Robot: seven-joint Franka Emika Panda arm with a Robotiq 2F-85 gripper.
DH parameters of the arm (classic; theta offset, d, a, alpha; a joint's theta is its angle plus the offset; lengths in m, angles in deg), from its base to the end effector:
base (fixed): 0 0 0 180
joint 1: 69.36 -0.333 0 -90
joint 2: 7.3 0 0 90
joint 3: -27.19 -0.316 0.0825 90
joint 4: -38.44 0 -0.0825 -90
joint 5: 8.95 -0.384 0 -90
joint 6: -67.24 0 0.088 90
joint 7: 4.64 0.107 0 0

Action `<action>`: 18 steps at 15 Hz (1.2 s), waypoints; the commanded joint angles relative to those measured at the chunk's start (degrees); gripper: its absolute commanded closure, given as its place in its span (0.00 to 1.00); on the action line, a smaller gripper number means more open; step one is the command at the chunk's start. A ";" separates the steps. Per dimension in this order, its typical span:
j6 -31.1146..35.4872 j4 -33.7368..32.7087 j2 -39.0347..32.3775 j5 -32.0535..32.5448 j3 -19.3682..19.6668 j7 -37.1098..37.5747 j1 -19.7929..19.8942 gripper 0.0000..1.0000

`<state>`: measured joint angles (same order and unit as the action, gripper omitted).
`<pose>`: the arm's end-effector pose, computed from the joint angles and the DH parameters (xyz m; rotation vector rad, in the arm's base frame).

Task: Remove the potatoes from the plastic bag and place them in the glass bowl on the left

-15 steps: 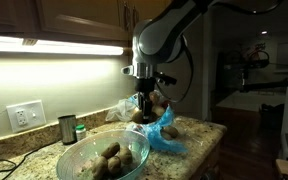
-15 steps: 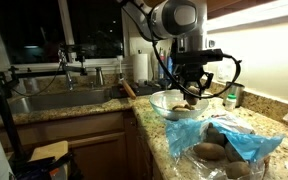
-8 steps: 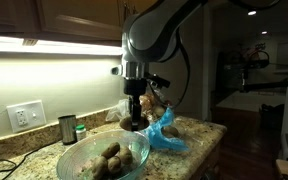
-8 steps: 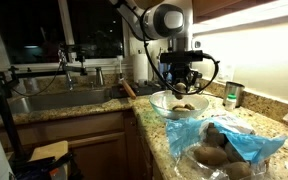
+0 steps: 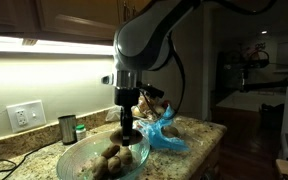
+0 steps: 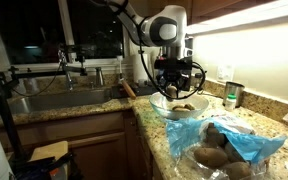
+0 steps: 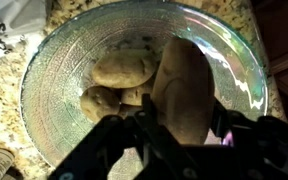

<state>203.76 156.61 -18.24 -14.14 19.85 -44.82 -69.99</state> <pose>0.5865 0.0811 0.3556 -2.8536 -1.1643 -0.2318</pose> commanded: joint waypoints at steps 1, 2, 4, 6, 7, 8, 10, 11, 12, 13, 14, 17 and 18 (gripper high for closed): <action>2.99 -0.92 -1.65 -1.73 -0.82 -2.84 0.22 0.71; 4.31 -0.77 -1.95 -1.96 -1.25 -4.36 0.39 0.71; 6.07 -0.93 -3.04 -1.68 -1.67 -5.96 0.47 0.71; 6.67 -1.42 -4.08 -2.39 -2.29 -7.67 0.84 0.71; 6.52 -1.34 -4.09 -2.84 -2.56 -8.52 1.03 0.71; 6.55 -1.26 -4.11 -3.20 -2.79 -9.46 1.21 0.71; 6.17 -1.39 -4.13 -3.31 -2.91 -10.71 1.29 0.71; 6.38 -1.81 -4.99 -3.45 -2.87 -11.60 1.39 0.71; 6.47 -2.05 -5.47 -3.34 -2.76 -12.17 1.44 0.71; 6.29 -2.22 -5.72 -3.44 -2.71 -12.67 1.56 0.71; 6.23 -2.39 -6.06 -3.28 -2.56 -12.94 1.68 0.21; 6.14 -2.77 -6.67 -3.36 -2.50 -14.12 2.35 0.07; 6.22 -3.13 -7.20 -3.40 -2.47 -14.39 2.61 0.03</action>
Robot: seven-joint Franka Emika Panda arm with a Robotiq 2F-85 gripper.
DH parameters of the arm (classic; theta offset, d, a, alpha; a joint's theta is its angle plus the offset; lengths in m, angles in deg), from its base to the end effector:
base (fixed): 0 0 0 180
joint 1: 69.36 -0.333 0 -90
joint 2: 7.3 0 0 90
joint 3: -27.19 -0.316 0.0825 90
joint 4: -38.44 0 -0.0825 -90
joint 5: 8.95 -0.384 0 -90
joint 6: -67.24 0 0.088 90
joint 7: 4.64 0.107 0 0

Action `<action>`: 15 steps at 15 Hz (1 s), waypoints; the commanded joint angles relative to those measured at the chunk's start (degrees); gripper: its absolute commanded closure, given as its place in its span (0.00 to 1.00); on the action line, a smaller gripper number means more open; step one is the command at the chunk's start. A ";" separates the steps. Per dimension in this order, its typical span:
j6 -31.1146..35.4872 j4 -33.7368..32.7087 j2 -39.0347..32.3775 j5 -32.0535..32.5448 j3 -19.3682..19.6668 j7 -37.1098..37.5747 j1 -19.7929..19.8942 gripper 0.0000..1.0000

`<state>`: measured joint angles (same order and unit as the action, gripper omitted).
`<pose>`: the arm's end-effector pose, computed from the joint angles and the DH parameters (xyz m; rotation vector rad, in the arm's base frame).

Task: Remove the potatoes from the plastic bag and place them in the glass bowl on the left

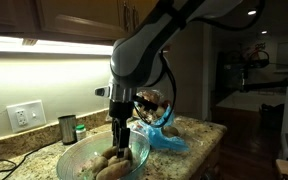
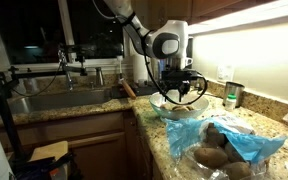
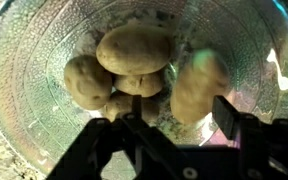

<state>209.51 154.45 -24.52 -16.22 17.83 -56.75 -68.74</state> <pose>0.6059 0.0889 0.3179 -2.7184 -1.4095 -0.3033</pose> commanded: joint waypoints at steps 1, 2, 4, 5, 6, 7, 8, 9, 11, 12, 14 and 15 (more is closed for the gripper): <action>0.35 -1.19 -1.18 -1.34 -0.43 -2.77 1.61 0.00; 0.14 -1.33 -1.25 -1.21 -0.32 -2.81 1.78 0.00; -0.89 -1.61 -1.19 -0.70 -0.02 -2.06 1.99 0.00; -1.43 -1.62 -0.98 -0.24 0.25 -1.42 1.94 0.00; -2.23 -1.67 -0.66 0.25 0.57 -0.80 1.87 0.00; -2.97 -1.74 -0.40 0.43 0.75 -0.63 1.91 0.00; -3.41 -1.67 -0.01 0.88 1.08 -0.22 1.82 0.00; -3.96 -1.65 0.29 0.93 1.27 -0.05 1.84 0.00; -4.72 -1.36 1.34 0.60 1.37 -0.56 2.04 0.00; -4.67 -1.15 1.87 0.57 1.44 -0.73 2.09 0.00; -4.40 -0.63 3.12 0.54 1.59 -0.94 2.12 0.00; -4.37 -0.45 3.73 0.50 1.69 -1.00 2.13 0.00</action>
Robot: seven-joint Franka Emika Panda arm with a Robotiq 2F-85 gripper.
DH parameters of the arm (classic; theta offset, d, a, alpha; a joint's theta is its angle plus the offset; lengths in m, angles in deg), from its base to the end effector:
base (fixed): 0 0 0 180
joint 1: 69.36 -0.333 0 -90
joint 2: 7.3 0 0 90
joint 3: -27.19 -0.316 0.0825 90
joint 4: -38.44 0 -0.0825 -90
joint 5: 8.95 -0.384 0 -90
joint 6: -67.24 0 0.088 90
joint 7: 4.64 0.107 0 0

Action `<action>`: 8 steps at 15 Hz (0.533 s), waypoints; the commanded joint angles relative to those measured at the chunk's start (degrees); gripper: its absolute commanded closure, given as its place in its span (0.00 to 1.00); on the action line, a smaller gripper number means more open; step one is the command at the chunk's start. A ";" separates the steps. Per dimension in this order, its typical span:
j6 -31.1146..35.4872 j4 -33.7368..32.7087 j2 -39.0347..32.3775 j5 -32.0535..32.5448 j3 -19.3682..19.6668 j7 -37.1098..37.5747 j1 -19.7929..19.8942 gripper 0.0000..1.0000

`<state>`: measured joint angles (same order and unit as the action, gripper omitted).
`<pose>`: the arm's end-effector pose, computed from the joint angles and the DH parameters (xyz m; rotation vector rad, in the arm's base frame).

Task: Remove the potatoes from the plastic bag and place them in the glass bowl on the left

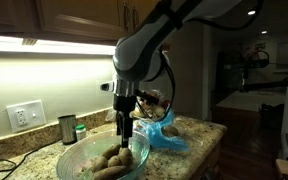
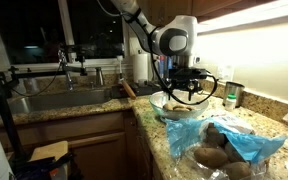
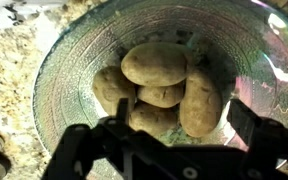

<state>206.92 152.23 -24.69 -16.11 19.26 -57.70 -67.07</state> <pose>0.6167 0.0575 0.3281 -2.7472 -1.3711 -0.2903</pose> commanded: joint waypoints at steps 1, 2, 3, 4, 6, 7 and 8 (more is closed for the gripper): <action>-1.96 1.98 4.58 0.52 0.49 0.20 0.42 0.00; -2.03 2.30 5.20 0.82 0.78 0.49 0.34 0.00; -2.44 2.68 5.98 1.16 1.12 0.70 0.27 0.00; -2.62 3.17 6.70 1.57 1.50 0.95 0.18 0.00; -3.52 4.10 8.28 2.52 2.32 1.16 0.13 0.00; -3.87 4.65 9.08 3.18 2.82 1.44 0.09 0.00; -4.69 5.10 9.95 3.59 3.26 1.59 0.11 0.00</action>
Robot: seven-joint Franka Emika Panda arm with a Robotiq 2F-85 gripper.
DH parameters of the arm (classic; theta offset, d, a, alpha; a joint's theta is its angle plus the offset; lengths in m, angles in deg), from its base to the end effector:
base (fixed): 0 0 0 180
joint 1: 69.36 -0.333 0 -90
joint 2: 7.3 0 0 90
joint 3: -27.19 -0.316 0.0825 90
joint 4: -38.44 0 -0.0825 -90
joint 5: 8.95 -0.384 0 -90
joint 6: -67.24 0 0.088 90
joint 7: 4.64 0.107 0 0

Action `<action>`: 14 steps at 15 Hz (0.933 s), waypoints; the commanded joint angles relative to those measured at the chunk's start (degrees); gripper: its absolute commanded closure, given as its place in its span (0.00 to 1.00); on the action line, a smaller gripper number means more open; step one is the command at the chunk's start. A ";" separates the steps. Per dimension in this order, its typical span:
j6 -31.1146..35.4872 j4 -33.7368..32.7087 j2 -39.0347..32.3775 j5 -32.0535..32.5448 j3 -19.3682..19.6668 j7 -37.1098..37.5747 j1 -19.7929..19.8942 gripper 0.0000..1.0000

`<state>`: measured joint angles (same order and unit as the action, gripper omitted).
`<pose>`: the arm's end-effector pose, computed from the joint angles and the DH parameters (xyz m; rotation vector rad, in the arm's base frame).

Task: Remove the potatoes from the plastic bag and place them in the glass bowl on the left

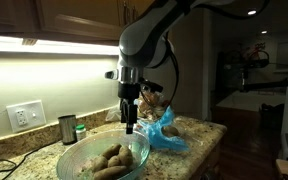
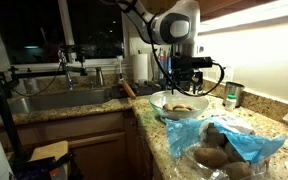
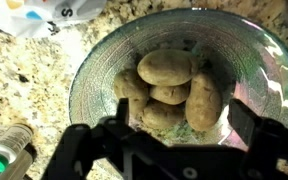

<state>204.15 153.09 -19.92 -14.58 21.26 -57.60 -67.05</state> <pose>0.6086 0.0371 0.3664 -2.7895 -1.3769 -0.3012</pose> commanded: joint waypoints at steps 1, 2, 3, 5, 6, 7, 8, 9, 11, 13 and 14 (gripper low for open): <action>-2.67 4.84 6.07 2.59 1.72 1.90 0.05 0.00; -3.08 5.50 7.02 3.12 2.16 2.08 0.03 0.00; -3.78 6.13 8.01 3.63 2.60 2.41 -0.01 0.00; -4.61 7.82 10.08 4.55 3.43 2.73 0.01 0.00; -4.91 8.67 11.09 5.12 3.87 2.92 0.03 0.00; -5.17 9.45 12.09 5.63 4.38 3.28 0.10 0.00; -5.16 10.28 12.95 6.02 4.89 3.44 0.22 0.00; -5.32 11.06 13.68 6.42 5.43 3.66 0.35 0.00; -5.28 12.45 14.65 7.67 6.62 4.37 0.62 0.00; -5.09 13.64 15.06 9.08 7.88 5.03 0.99 0.00; -4.95 14.19 15.16 9.38 8.46 4.90 1.24 0.00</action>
<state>199.41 163.26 -8.14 -7.66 28.43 -54.74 -66.63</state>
